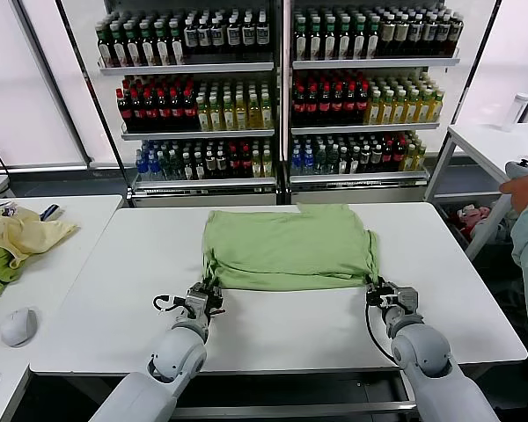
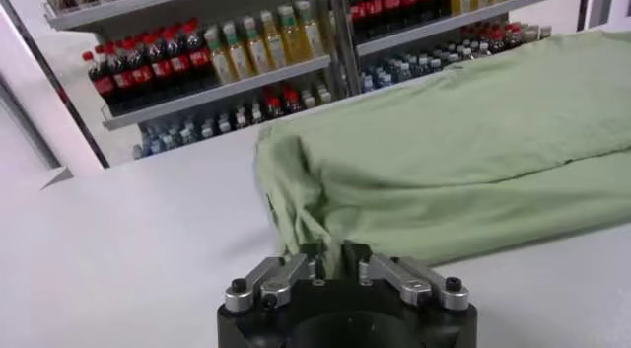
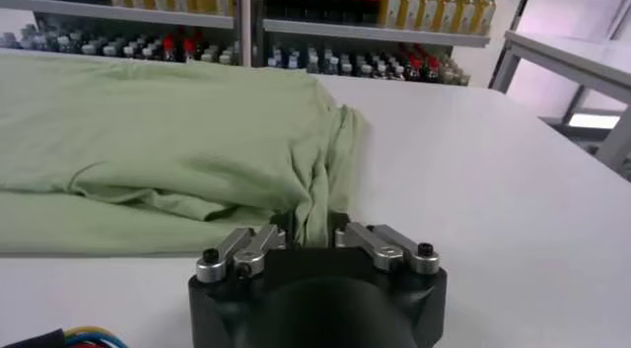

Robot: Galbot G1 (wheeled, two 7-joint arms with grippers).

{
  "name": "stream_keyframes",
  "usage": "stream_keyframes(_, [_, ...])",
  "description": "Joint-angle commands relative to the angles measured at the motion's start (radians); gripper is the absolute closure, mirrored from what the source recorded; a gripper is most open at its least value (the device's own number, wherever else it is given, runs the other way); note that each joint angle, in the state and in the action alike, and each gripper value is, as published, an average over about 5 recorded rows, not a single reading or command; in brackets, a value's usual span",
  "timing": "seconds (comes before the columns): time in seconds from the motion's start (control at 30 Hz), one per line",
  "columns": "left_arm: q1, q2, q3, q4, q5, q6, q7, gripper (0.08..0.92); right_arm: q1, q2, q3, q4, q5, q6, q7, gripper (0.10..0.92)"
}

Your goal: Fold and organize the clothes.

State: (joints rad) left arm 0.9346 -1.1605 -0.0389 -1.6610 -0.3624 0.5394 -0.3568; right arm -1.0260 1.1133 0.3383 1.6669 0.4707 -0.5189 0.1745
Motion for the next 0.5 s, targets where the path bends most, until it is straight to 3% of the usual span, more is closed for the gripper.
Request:
stream_keyframes(0.03, [0.0, 0.004, -0.009, 0.004, -0.038, 0.009, -0.001, 0.877, 0.002, 0.0, -0.006, -0.001, 0.025, -0.011, 0.0, 0.853])
stream_keyframes(0.23, [0.04, 0.013, -0.028, -0.056, -0.039, 0.012, -0.004, 0.897, -0.052, -0.013, 0.014, 0.058, 0.018, -0.005, -0.005, 0.854])
stream_keyframes(0.5, [0.224, 0.064, -0.09, -0.285, -0.034, 0.022, -0.008, 0.897, -0.239, -0.057, 0.119, 0.277, -0.007, -0.004, -0.013, 0.854])
